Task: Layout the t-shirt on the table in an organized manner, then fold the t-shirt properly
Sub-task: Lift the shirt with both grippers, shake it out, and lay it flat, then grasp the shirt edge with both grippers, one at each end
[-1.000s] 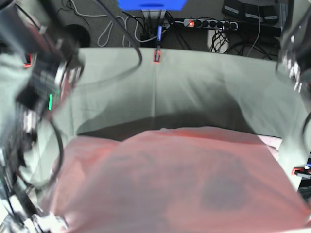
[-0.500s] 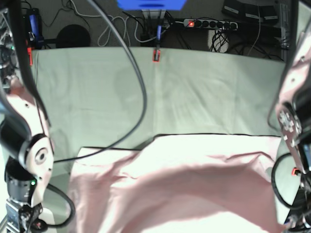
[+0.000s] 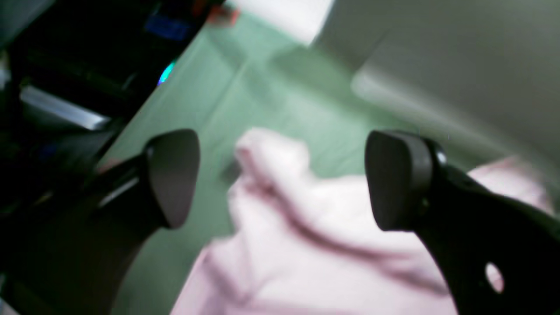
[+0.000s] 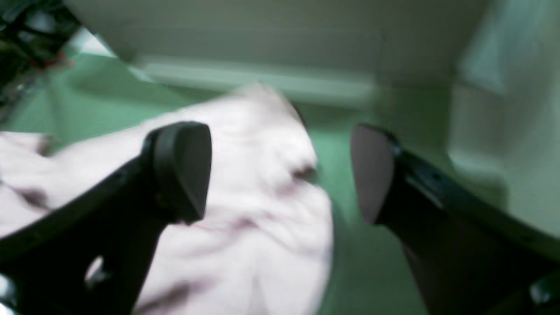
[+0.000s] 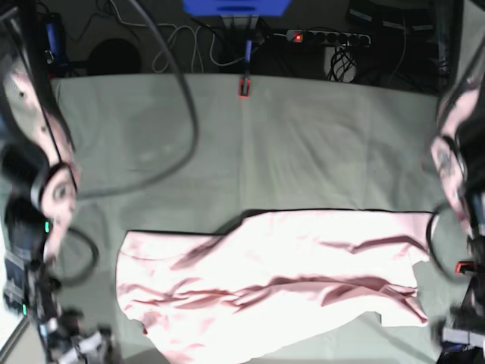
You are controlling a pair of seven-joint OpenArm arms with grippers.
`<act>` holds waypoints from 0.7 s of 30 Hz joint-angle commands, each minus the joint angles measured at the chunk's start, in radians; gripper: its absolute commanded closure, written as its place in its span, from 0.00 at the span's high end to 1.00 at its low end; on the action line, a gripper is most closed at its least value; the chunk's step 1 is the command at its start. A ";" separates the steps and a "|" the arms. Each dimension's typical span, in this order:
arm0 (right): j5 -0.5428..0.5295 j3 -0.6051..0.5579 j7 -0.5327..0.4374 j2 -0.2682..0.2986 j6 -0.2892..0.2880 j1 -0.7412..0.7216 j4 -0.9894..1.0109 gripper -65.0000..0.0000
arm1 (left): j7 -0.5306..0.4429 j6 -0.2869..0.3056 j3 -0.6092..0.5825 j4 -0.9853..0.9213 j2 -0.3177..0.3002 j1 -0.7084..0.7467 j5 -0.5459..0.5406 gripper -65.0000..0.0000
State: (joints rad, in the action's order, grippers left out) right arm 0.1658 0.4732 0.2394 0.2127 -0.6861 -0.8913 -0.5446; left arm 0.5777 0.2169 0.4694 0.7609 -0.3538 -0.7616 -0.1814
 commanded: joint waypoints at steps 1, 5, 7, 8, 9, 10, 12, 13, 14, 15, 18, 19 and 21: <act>-0.022 -0.001 -0.031 0.000 -0.012 -0.006 -0.041 0.77 | -0.025 0.008 0.007 0.058 -0.015 0.017 -0.014 0.89; -0.022 0.054 -0.036 -0.006 -0.012 0.133 -0.137 0.77 | -0.026 0.013 0.068 0.159 -0.009 0.204 -0.079 0.89; -0.022 0.080 -0.033 -0.008 -0.012 0.192 -0.171 0.77 | -0.025 0.013 0.073 0.179 -0.009 0.285 -0.129 0.89; -0.022 0.094 -0.033 -0.008 -0.012 0.220 -0.180 0.77 | -0.026 0.013 0.075 0.177 -0.009 0.320 -0.155 0.89; -0.022 0.108 -0.035 -0.009 -0.012 0.238 -0.180 0.77 | -0.028 0.013 0.075 0.173 -0.011 0.345 -0.172 0.89; -0.022 0.124 -0.036 -0.012 -0.012 0.258 -0.180 0.77 | -0.028 0.014 0.068 0.168 -0.011 0.368 -0.181 0.89; -0.022 0.158 -0.039 -0.023 -0.012 0.298 -0.180 0.77 | -0.028 0.016 0.068 0.147 -0.011 0.396 -0.180 0.89; -0.022 0.174 -0.041 -0.023 -0.012 0.317 -0.180 0.77 | -0.028 0.016 0.068 0.130 -0.009 0.399 -0.178 0.89; -0.022 0.183 -0.041 -0.026 -0.012 0.332 -0.180 0.77 | -0.028 0.016 0.068 0.111 -0.009 0.400 -0.180 0.89; -0.022 0.192 -0.041 -0.032 -0.012 0.347 -0.180 0.77 | -0.035 0.016 0.068 0.084 -0.009 0.400 -0.180 0.89; -0.022 0.197 -0.041 -0.042 -0.012 0.387 -0.180 0.77 | -0.120 0.016 0.067 -0.019 -0.009 0.399 -0.180 0.89; -0.022 0.197 -0.041 -0.042 -0.012 0.401 -0.180 0.77 | -0.164 0.016 0.067 -0.059 -0.009 0.397 -0.180 0.89; -0.022 0.197 -0.041 -0.043 -0.012 0.427 -0.180 0.77 | -0.250 0.016 0.035 -0.136 -0.009 0.388 -0.178 0.89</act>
State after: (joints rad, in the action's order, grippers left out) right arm 0.1574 0.6712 0.2211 0.1535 -0.6910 -0.4419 -0.7082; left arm 0.3214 0.2287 0.5026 0.6056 -0.3492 -0.3462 -0.3531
